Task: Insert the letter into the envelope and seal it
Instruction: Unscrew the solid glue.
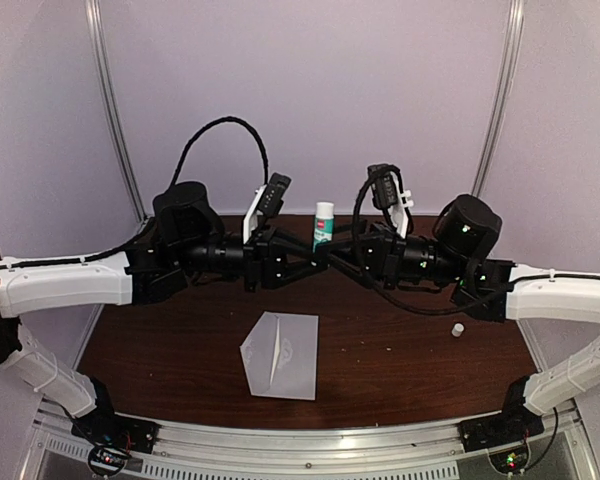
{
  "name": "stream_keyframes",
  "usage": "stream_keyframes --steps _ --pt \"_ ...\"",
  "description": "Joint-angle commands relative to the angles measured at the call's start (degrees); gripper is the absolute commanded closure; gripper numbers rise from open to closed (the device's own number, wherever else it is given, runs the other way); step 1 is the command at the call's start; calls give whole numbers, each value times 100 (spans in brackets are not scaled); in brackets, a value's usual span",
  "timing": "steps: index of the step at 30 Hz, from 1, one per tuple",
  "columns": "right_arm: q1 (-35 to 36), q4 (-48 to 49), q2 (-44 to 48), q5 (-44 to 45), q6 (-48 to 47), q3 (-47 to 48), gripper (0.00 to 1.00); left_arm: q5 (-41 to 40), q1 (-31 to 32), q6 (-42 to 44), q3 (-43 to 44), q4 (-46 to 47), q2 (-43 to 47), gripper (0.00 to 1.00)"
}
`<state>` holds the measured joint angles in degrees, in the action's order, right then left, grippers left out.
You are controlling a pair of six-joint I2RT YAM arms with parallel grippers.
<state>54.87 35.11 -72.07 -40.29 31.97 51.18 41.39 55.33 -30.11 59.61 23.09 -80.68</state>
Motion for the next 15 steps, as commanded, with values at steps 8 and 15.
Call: stream_keyframes --steps 8,15 --pt "30 435 -156 -217 239 283 66 396 -13 -30 -20 324 -34 100" --pt "26 470 -91 -207 266 270 66 421 -7 20 6 186 -77 100"
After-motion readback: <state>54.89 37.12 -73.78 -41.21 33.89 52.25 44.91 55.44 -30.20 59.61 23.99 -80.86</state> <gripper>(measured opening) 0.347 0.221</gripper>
